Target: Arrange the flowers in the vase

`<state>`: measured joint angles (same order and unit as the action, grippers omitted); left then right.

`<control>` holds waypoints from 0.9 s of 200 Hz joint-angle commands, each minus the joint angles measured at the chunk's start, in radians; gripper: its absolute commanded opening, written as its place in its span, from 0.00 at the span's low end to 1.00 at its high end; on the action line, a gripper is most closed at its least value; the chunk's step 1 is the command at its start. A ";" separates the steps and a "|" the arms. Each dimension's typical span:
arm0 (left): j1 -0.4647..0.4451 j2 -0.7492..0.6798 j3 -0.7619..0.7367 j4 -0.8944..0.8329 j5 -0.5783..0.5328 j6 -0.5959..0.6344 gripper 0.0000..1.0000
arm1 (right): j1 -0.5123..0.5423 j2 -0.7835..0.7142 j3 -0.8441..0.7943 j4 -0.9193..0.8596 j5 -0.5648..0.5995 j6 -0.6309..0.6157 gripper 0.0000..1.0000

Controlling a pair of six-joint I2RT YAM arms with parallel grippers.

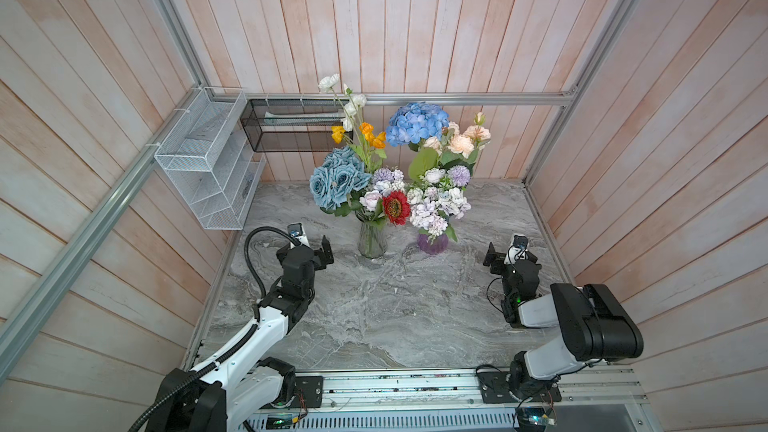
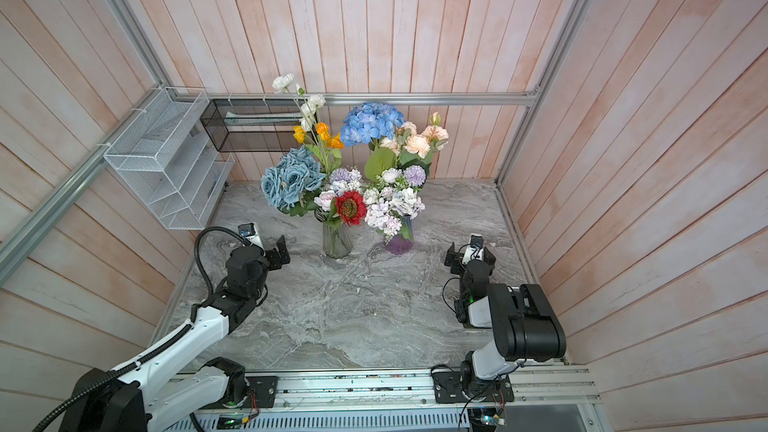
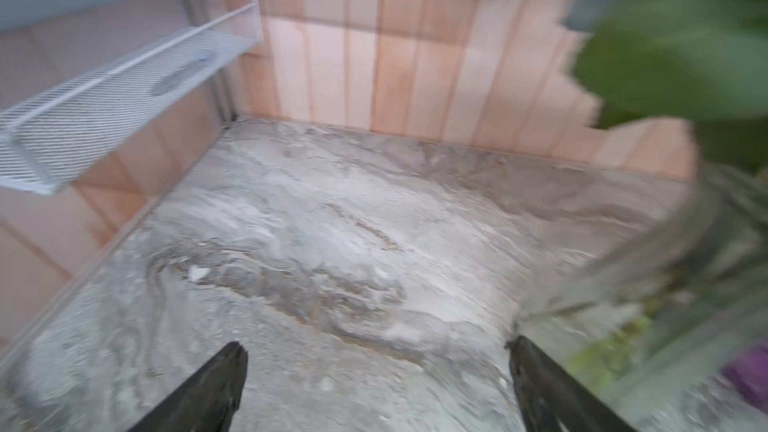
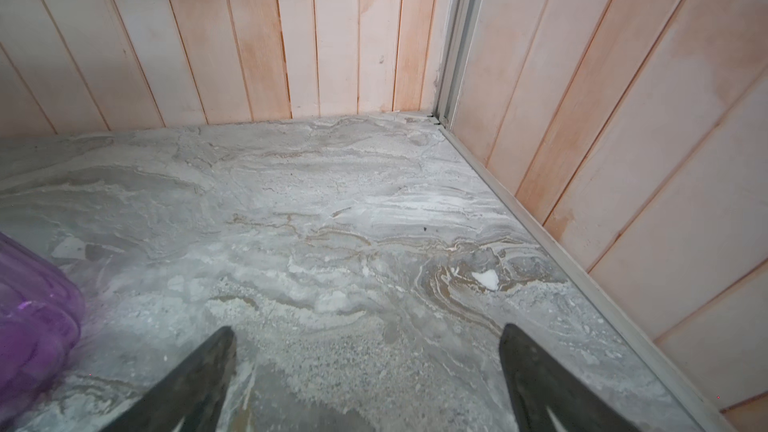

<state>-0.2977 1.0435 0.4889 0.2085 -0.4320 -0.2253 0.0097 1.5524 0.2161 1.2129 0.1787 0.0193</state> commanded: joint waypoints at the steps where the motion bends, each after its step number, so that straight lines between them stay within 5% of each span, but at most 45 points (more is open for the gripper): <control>1: 0.066 0.030 -0.024 0.084 -0.088 0.036 1.00 | -0.020 -0.038 0.030 -0.018 -0.059 0.008 0.98; 30: 0.118 0.196 -0.070 0.335 -0.098 0.132 1.00 | -0.024 -0.032 0.026 -0.002 -0.060 0.015 0.98; 75: 0.166 0.431 -0.150 0.793 0.098 0.285 1.00 | -0.024 -0.031 0.026 0.001 -0.060 0.015 0.98; 107: 0.275 0.458 -0.201 0.862 0.299 0.204 1.00 | -0.023 -0.031 0.026 0.001 -0.059 0.016 0.98; 126: 0.290 0.516 -0.237 0.999 0.319 0.198 1.00 | -0.023 -0.031 0.026 -0.001 -0.060 0.016 0.98; 180: 0.290 0.504 -0.208 0.922 0.329 0.202 1.00 | -0.024 -0.029 0.028 -0.002 -0.062 0.018 0.98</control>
<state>-0.0093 1.5433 0.2695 1.0851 -0.1341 -0.0193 -0.0093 1.5311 0.2287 1.2079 0.1284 0.0265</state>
